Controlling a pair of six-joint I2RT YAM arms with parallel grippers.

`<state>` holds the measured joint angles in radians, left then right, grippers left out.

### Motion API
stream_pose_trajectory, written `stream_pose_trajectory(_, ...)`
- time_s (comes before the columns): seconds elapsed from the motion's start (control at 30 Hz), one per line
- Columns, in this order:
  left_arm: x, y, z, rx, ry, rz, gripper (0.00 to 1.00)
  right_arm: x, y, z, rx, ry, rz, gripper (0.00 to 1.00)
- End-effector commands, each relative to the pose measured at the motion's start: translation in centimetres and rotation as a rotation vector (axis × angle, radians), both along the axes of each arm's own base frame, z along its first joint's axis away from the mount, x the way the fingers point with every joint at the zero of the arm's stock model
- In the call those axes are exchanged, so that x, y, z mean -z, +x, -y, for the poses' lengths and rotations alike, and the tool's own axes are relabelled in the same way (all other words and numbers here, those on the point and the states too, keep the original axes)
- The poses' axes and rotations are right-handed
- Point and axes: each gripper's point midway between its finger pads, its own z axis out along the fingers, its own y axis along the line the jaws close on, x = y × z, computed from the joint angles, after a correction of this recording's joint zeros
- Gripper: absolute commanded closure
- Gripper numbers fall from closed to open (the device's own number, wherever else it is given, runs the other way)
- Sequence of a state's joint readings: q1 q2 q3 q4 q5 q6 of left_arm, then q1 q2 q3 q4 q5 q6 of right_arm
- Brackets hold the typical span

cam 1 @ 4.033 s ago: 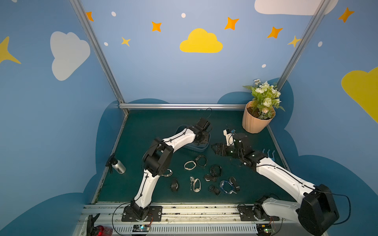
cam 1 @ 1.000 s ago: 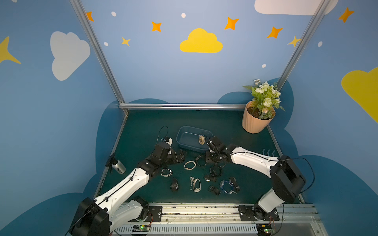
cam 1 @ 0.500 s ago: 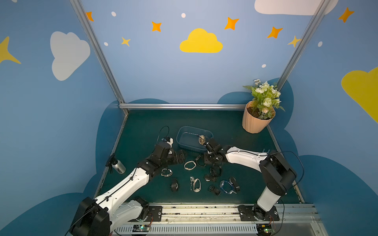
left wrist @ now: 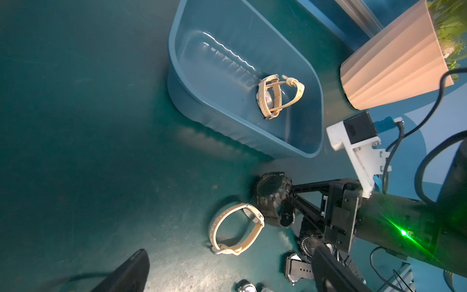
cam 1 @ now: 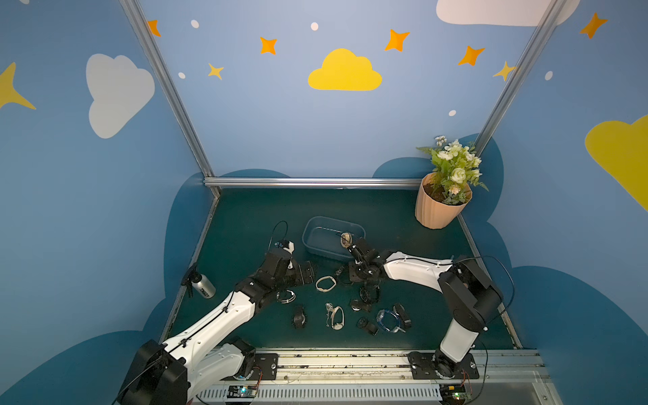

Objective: Put the watch into the storage box
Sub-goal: Pick up the watch at the center of the board.

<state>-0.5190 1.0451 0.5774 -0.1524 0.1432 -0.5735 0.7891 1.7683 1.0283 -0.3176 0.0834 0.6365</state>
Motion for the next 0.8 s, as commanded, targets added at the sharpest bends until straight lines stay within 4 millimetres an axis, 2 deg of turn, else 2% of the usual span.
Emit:
stream_pose_trajectory(0.0,-0.4,0.2,-0.4,-0.023,0.004,0.015,0.0,-0.4,0.2,0.0,-0.016,-0.018,0.012,0.96)
stream_pose_trajectory(0.13,-0.2,0.1,-0.7,-0.029,0.015,0.015,0.0,-2.7,0.4,0.3,-0.039,-0.035,0.058,1.0)
stream_pose_trajectory(0.33,-0.3,0.2,-1.0,-0.036,0.029,0.021,0.0,-7.9,0.2,1.9,-0.074,-0.084,0.158,1.0)
stream_pose_trajectory(0.53,0.0,0.1,-1.3,-0.036,0.052,0.024,0.0,-13.5,2.0,2.2,-0.11,-0.106,0.288,1.0)
stream_pose_trajectory(0.63,0.1,0.0,-1.3,-0.028,0.059,0.019,0.0,-14.8,3.5,1.5,-0.132,-0.124,0.325,1.0)
stream_pose_trajectory(0.77,0.1,-0.1,-1.3,-0.028,0.056,0.015,0.0,-15.1,6.0,1.0,-0.128,-0.16,0.337,1.0)
